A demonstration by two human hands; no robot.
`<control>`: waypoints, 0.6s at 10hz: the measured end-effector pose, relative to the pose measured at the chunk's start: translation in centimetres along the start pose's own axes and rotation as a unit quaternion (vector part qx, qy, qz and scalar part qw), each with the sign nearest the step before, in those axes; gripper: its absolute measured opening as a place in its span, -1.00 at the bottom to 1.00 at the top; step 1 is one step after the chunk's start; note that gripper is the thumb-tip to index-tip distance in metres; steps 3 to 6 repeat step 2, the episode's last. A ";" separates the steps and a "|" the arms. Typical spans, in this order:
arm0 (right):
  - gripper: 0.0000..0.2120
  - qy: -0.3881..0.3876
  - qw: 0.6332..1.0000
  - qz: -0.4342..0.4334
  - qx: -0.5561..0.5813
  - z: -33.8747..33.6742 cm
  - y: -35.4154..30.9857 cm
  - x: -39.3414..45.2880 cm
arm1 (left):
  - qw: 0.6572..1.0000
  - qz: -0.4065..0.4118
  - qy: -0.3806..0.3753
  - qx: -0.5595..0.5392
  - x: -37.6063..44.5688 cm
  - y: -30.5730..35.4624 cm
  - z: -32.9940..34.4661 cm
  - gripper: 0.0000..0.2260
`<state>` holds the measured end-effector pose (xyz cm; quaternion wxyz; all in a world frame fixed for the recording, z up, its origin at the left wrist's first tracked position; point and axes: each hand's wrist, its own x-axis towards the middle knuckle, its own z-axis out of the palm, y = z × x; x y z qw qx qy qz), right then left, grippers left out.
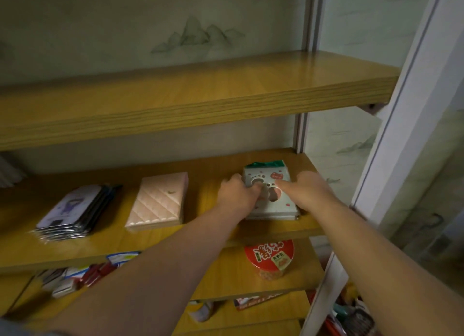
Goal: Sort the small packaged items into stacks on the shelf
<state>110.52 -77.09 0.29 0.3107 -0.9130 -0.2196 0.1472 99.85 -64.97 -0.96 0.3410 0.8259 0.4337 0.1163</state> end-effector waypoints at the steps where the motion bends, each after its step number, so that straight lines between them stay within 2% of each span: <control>1: -0.62 0.047 0.995 -0.075 -0.034 -0.5 0.4 -1.5 | 0.998 0.044 0.009 0.034 -0.7 -0.8 -1.0 -0.41; 2: -0.79 0.057 0.980 -0.188 0.043 -2.3 0.5 -5.8 | 0.982 0.133 0.041 0.124 -2.5 -2.1 -3.0 -0.44; 6: -0.79 0.057 0.980 -0.188 0.043 -2.3 0.5 -5.8 | 0.982 0.133 0.041 0.124 -2.5 -2.1 -3.0 -0.44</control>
